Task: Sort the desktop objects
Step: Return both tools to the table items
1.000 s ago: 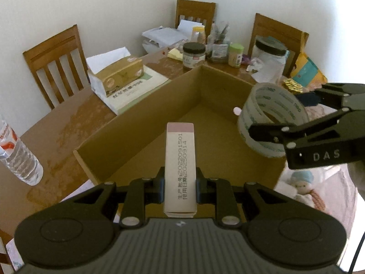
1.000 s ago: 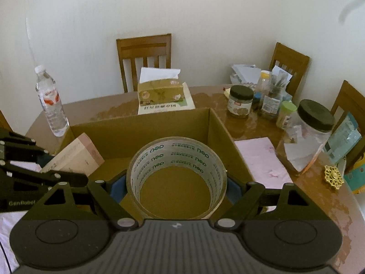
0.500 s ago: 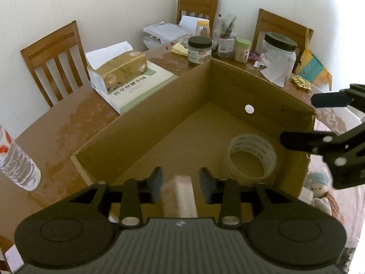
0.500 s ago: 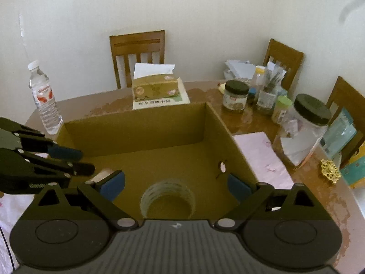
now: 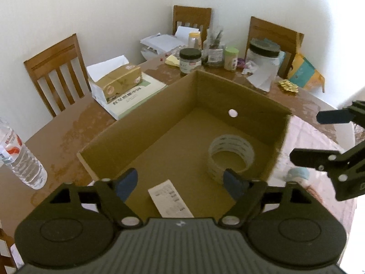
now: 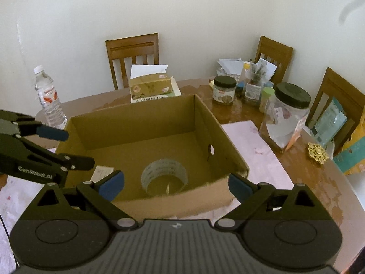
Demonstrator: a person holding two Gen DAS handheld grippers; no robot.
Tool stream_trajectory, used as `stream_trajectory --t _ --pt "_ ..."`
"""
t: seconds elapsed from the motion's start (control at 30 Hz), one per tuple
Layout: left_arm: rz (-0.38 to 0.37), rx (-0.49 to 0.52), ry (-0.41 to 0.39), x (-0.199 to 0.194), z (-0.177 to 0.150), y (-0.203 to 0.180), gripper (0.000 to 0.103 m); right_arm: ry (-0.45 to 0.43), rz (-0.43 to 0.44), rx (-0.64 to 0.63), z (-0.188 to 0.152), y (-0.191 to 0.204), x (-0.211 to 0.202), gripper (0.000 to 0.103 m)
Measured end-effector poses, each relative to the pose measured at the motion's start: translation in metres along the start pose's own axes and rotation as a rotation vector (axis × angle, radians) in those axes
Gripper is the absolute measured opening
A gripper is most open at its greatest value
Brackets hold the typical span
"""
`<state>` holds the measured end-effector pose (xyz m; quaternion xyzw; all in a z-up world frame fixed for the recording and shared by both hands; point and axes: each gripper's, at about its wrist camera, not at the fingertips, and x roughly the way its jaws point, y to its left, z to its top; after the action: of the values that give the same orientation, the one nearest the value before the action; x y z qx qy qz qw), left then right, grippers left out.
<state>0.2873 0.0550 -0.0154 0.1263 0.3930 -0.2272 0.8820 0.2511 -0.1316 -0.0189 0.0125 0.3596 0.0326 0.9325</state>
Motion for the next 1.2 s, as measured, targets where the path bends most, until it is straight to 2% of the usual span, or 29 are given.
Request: stream_trajectory --t 0.2,0.5,0.93,1.2 --pt "0.013 0.014 -0.019 -0.025 -0.014 -0.019 0.09 -0.003 0.007 -0.012 -0.02 -0.001 -0.023 0.1" --pt "0.02 0.018 0.013 -0.054 -0.048 -0.054 0.094 0.009 0.016 -0.016 -0.057 -0.008 -0.057 0.1" --pt "0.091 -0.064 0.078 -0.065 -0.101 -0.097 0.094 0.018 0.032 -0.019 -0.106 -0.021 -0.093 0.103" --pt "0.132 -0.171 0.132 -0.058 -0.135 -0.113 0.094 0.035 0.05 -0.003 -0.127 -0.029 -0.097 0.103"
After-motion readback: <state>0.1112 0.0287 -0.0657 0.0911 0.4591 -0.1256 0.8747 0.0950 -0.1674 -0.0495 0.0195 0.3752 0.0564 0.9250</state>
